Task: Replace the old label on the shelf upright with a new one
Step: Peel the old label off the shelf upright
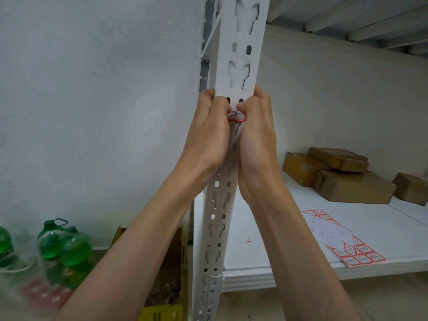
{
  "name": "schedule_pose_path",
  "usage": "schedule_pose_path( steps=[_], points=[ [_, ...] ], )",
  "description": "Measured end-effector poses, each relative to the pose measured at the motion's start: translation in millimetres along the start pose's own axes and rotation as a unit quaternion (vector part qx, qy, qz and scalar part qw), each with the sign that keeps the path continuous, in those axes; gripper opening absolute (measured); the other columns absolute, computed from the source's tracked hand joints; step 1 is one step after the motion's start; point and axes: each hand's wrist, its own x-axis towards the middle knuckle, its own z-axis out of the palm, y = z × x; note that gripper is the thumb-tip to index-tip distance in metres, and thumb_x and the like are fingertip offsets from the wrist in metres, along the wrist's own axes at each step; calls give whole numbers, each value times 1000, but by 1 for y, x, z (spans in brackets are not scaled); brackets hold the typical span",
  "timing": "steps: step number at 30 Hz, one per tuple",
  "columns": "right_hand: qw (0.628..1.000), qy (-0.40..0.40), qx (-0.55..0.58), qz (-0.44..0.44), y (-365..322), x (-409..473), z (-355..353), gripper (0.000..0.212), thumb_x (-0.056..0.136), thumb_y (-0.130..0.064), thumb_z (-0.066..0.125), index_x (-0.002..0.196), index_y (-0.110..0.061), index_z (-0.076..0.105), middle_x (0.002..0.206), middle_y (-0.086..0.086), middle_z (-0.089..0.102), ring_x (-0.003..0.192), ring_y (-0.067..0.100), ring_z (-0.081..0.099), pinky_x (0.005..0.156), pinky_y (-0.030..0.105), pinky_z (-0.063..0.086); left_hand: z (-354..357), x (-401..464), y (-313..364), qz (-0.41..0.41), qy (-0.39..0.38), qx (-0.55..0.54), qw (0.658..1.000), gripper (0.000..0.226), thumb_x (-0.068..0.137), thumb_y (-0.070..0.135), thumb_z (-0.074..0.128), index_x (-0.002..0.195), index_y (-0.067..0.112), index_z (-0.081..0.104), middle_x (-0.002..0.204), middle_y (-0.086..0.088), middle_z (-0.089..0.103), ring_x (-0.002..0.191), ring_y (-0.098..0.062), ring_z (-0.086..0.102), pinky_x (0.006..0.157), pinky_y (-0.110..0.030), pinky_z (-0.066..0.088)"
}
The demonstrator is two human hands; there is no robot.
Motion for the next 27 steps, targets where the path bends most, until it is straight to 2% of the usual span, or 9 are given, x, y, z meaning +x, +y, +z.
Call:
schedule_pose_path(
  steps=[4, 7, 10, 12, 15, 19, 21, 24, 27],
  points=[
    [999, 3, -31, -19, 2, 0, 3, 31, 101, -16, 46, 129, -31, 45, 100, -17, 65, 82, -7, 67, 65, 13, 53, -3, 0, -1, -7, -9, -13, 1000, 27, 102, 16, 36, 108, 12, 61, 102, -3, 74, 87, -8, 70, 65, -18, 50],
    [995, 14, -82, -50, 5, -1, 8, 33, 100, -18, 48, 126, -34, 38, 119, -12, 56, 92, -7, 63, 69, 14, 52, -6, -2, 1, -21, -40, -74, 996, 41, 103, 18, 31, 85, 18, 68, 91, -3, 77, 87, -13, 72, 68, -20, 54],
    [994, 24, -92, -58, 4, 0, 10, 34, 98, -17, 47, 127, -32, 38, 128, -6, 55, 103, 2, 60, 82, 25, 54, -7, -3, 1, -14, -47, -75, 996, 41, 104, 18, 28, 87, 19, 64, 95, -1, 78, 94, -14, 72, 71, -21, 54],
    [994, 22, -94, -59, 1, 0, 10, 32, 99, -17, 46, 125, -33, 37, 122, -8, 55, 98, 0, 61, 83, 28, 55, -8, -2, -1, -10, -41, -66, 997, 40, 104, 19, 28, 87, 21, 64, 97, 1, 77, 96, -13, 71, 69, -21, 53],
    [994, 12, -91, -56, -1, 0, 9, 31, 100, -16, 45, 124, -33, 36, 102, -19, 57, 82, -8, 62, 77, 28, 58, -9, 0, -3, -17, -38, -59, 997, 39, 104, 20, 28, 89, 19, 64, 96, 0, 77, 94, -14, 71, 68, -23, 53],
    [996, -7, -80, -45, -2, 2, 5, 31, 100, -14, 45, 126, -30, 37, 69, -28, 64, 71, -8, 63, 69, 23, 58, -7, 2, -4, -19, -9, -17, 1000, 35, 103, 26, 35, 114, 6, 62, 115, -10, 72, 108, -22, 69, 80, -32, 56],
    [997, -12, -70, -35, -2, 1, 5, 32, 101, -13, 45, 128, -27, 38, 75, -26, 67, 73, -9, 66, 66, 15, 57, -5, 1, -4, -14, -4, -4, 1000, 30, 103, 26, 39, 115, 7, 60, 108, -3, 73, 97, -10, 70, 73, -23, 55],
    [999, -10, -48, -22, -1, -2, 3, 35, 101, -11, 45, 133, -26, 42, 100, -14, 68, 78, -7, 67, 67, 12, 54, -3, 0, -2, -4, -6, -7, 1000, 16, 102, 21, 42, 98, 16, 57, 79, 14, 70, 70, 3, 65, 57, -13, 47],
    [1000, -17, -10, 11, -2, -2, -3, 35, 101, -12, 41, 129, -31, 50, 82, -22, 69, 70, -8, 66, 60, 13, 54, 0, -2, 0, -4, -1, -21, 1000, 19, 101, 17, 40, 86, 21, 52, 64, 20, 64, 59, 4, 60, 49, -11, 43]
  ],
)
